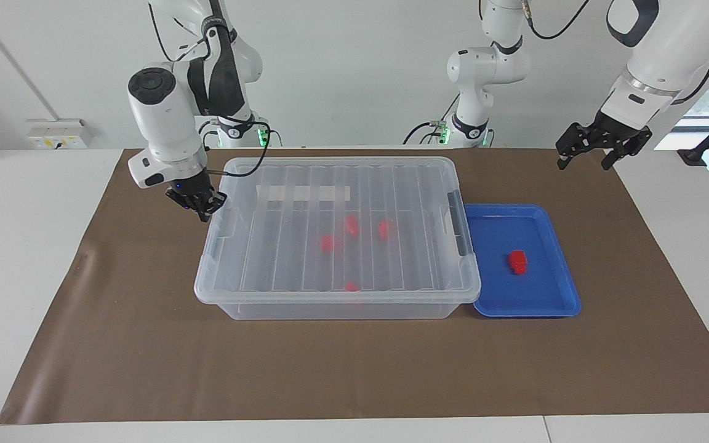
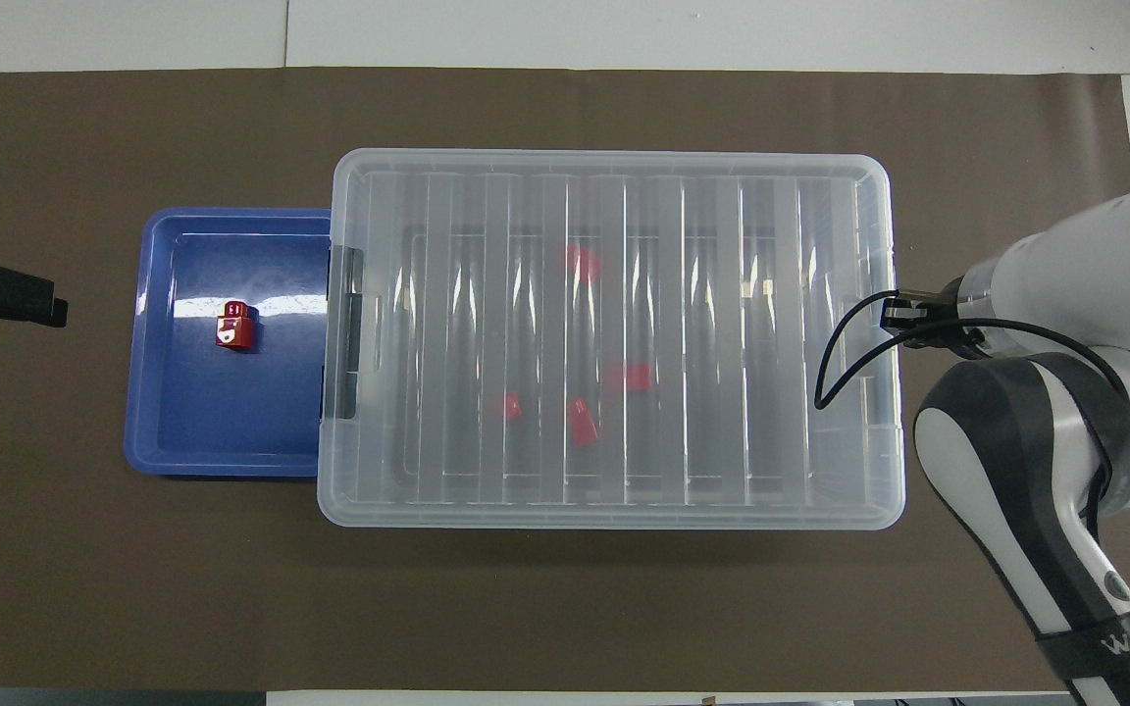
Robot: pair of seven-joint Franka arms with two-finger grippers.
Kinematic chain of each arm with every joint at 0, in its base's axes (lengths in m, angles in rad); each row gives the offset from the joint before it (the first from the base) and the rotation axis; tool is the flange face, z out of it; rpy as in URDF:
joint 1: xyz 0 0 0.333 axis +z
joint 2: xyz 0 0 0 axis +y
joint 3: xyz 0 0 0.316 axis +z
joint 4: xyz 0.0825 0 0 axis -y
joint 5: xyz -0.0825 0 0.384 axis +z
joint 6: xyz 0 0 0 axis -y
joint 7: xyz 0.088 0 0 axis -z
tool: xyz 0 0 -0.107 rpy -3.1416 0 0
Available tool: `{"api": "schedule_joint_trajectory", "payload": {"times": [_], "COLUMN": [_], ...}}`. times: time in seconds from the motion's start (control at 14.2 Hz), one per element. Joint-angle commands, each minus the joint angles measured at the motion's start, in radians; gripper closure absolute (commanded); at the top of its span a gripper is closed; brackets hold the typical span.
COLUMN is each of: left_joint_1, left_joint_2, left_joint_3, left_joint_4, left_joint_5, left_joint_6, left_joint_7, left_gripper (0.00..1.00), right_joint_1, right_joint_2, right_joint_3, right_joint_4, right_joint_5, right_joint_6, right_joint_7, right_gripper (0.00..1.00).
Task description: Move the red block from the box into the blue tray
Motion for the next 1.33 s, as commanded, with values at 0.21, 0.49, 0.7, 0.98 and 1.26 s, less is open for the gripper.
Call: {"api": "schedule_joint_trajectory", "payload": {"times": [0.21, 0.49, 0.7, 0.98, 1.26], "left_joint_1": [-0.005, -0.005, -0.005, -0.005, -0.005], "left_joint_2": [-0.024, -0.024, -0.024, -0.024, -0.024], "left_joint_3": [0.005, 0.005, 0.005, 0.005, 0.005], "left_joint_4": [-0.025, -0.025, -0.025, -0.025, -0.025], "left_joint_5": [0.001, 0.001, 0.001, 0.001, 0.001], "left_joint_6": [0.005, 0.005, 0.005, 0.005, 0.005], "left_joint_7": [0.004, 0.004, 0.005, 0.005, 0.005], "left_gripper": [0.0, 0.0, 0.0, 0.0, 0.0], "right_joint_1": [-0.004, 0.0, 0.0, 0.002, 0.013], "right_joint_2": [0.002, -0.012, -0.014, -0.038, -0.044], "right_joint_3": [-0.001, -0.042, -0.123, -0.227, -0.26], "right_joint_4": [0.053, 0.153, 0.265, 0.319, 0.382], "right_joint_5": [0.006, 0.007, 0.081, 0.093, 0.055], "right_joint_6": [-0.073, -0.245, -0.384, -0.5, -0.57], "right_joint_7": [-0.026, -0.037, -0.133, -0.314, -0.365], "right_gripper": [1.0, 1.0, 0.94, 0.0, 0.0]}}
